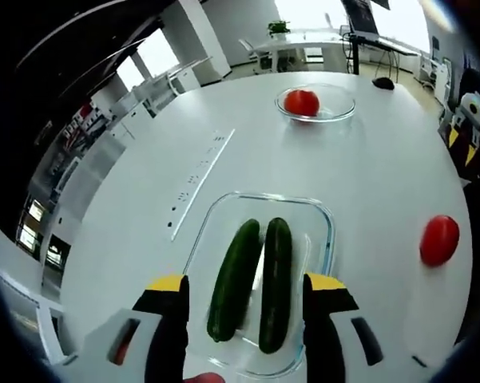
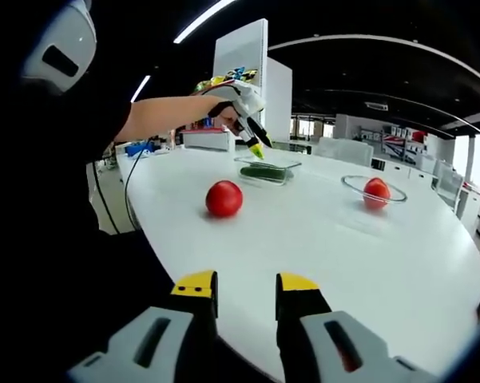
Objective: Sort the scattered tomatoes and cucumbers on the table and place them into their respective storage containers
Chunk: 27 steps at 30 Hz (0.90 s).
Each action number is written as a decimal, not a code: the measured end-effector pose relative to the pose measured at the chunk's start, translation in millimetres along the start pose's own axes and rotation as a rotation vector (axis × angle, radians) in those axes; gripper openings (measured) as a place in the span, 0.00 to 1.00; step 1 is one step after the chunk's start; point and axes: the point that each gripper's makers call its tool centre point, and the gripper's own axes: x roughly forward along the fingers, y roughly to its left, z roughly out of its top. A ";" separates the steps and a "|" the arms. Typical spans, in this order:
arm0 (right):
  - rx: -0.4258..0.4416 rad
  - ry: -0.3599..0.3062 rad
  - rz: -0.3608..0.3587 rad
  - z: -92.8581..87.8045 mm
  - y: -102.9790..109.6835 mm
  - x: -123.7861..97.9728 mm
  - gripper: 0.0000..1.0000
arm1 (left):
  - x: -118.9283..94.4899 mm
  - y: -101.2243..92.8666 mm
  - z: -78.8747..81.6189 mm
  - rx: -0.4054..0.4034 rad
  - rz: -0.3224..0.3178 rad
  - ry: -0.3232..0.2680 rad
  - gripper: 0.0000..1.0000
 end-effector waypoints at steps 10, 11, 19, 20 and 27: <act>-0.016 -0.016 0.013 8.2 5.4 7.2 0.27 | -11.3 -17.0 4.3 -0.041 -0.032 -0.054 0.67; -0.013 -0.018 0.013 9.1 5.7 8.5 0.27 | -12.0 -18.7 6.2 -0.042 -0.037 -0.067 0.68; -0.033 -0.023 0.031 17.1 16.5 13.9 0.27 | -21.5 -24.7 8.4 -0.036 -0.045 -0.106 0.68; -0.036 -0.025 0.034 18.4 18.2 15.0 0.27 | -23.1 -24.1 7.6 -0.038 -0.039 -0.108 0.67; -0.042 -0.035 0.041 22.7 21.5 20.1 0.27 | -33.2 -28.4 6.2 -0.063 -0.021 -0.140 0.64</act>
